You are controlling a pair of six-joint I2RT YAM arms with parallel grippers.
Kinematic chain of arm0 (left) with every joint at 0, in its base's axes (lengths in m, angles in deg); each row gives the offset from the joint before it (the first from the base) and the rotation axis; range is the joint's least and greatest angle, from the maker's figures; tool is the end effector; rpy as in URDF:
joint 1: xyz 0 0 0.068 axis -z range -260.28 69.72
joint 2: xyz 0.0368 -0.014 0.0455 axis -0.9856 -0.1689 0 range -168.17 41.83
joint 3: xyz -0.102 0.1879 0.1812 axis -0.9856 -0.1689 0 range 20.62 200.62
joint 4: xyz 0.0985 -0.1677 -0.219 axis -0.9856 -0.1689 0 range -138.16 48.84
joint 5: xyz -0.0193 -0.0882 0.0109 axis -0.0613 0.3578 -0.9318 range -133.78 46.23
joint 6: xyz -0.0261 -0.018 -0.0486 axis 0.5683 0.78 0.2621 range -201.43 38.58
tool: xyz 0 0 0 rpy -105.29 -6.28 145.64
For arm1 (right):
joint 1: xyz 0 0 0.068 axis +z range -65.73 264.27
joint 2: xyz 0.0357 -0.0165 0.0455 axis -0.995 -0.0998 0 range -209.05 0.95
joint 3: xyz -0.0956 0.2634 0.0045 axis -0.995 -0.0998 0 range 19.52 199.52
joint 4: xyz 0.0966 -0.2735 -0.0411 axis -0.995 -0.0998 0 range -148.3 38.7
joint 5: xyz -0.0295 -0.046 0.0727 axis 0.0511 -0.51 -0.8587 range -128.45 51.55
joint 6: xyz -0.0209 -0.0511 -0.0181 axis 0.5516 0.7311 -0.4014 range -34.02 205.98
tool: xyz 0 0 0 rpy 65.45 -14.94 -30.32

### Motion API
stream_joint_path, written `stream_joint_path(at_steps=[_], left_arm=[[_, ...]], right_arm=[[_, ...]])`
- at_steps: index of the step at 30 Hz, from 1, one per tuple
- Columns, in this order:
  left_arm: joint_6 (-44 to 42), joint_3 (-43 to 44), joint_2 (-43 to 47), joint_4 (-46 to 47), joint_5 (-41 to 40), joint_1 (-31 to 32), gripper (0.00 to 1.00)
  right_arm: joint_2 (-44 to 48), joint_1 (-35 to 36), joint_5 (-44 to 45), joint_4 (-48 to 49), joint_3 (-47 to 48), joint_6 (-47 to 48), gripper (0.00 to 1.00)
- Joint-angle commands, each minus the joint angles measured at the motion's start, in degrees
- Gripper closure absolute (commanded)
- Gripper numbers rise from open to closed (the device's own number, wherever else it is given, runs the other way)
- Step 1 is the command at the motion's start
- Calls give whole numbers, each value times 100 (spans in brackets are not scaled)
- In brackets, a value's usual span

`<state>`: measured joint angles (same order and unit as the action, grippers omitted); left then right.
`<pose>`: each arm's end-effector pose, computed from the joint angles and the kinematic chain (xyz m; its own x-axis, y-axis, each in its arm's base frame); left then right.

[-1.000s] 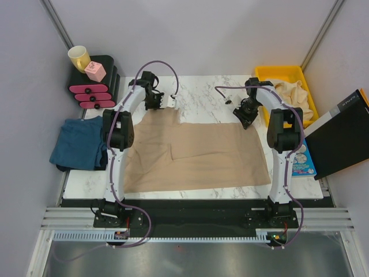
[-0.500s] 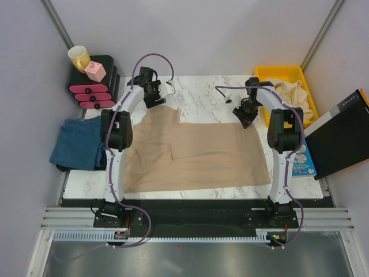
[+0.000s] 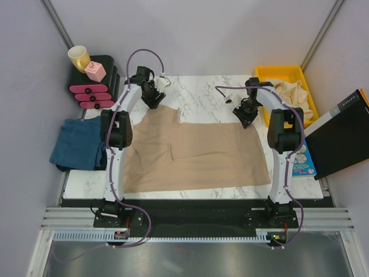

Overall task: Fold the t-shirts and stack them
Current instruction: Fold the tshirt

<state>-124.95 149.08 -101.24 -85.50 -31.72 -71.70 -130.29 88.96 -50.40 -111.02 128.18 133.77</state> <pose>0.5731 -0.0952 0.1664 -0.4404 0.7475 -0.4973 0.7664 0.6015 0.2255 0.4921 0.0489 0.1526 -0.5839 -0.7749 -0.2420 -0.8038 0.5936 0.0386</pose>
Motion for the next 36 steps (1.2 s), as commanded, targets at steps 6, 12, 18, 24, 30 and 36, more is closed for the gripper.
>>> stream_joint_path(at_steps=[6,12,18,24,30,36], left_arm=[[741,583,-529,-418,368,-111,40],[635,618,-582,-550,359,-67,53],[574,645,-617,-646,324,-23,98],[600,636,-521,-629,271,-32,98],[749,654,-179,-401,25,-32,98],[688,513,138,-365,16,-14,98]], right_arm=[[283,41,17,84,269,20,63],[283,93,34,75,357,37,64],[283,120,87,75,357,55,65],[318,33,52,136,349,-182,61],[222,-310,-256,461,489,-1052,54],[-33,-634,-413,558,577,-1254,54]])
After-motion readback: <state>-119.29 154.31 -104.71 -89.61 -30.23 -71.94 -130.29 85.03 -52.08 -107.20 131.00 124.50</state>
